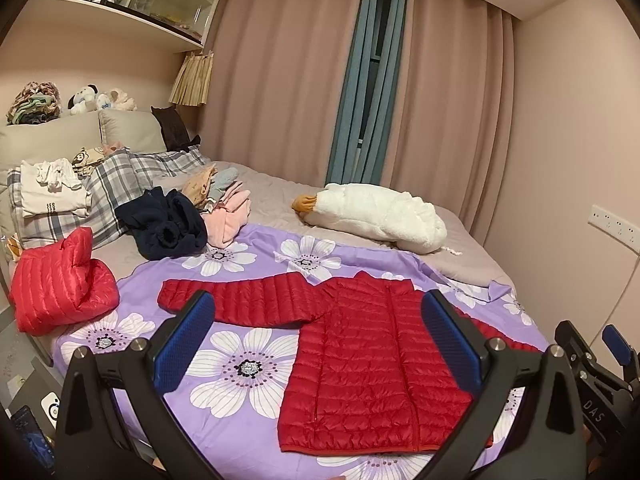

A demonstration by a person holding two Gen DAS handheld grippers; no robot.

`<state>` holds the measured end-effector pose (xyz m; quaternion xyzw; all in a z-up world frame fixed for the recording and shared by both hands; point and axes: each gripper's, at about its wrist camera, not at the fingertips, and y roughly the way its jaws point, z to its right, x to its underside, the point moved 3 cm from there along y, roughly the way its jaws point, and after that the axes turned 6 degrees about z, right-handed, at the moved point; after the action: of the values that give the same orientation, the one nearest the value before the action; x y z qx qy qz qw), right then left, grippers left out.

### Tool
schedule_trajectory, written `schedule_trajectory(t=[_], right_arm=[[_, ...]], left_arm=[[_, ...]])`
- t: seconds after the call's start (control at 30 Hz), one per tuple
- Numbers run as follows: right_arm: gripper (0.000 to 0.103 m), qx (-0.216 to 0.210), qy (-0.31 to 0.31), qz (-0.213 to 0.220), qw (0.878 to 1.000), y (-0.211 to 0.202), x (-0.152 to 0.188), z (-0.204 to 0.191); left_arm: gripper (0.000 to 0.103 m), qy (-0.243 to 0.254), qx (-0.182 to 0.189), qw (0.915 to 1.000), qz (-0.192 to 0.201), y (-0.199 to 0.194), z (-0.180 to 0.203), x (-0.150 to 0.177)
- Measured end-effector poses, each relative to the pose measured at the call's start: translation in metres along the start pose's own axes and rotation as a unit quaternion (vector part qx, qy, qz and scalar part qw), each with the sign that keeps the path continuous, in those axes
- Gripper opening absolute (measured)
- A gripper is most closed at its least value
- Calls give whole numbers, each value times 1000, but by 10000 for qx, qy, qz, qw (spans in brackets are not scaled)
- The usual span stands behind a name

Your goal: Fold large clothes

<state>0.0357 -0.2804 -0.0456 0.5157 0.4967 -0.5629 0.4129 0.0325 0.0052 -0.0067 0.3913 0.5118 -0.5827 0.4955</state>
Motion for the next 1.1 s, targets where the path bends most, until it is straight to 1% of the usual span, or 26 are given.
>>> schedule_trajectory(t=[0.3,0.53,0.6,1.1], right_arm=[[103,-5,14,-28,10000,-6,2,-1],[103,1,7,-7,10000,-12,2,-2],[103,11,5,-27,10000,-7,0,-1],[103,11,25,-37,10000,-11,0,2]], left_arm=[[103,29,79,10000,-32,-4,1,1],[103,-32,46,10000,-20,-6,-1,2],[103,-46,30,10000,-25,-5,-1,1],[103,-49,30,10000,-38,-7,-5,3]])
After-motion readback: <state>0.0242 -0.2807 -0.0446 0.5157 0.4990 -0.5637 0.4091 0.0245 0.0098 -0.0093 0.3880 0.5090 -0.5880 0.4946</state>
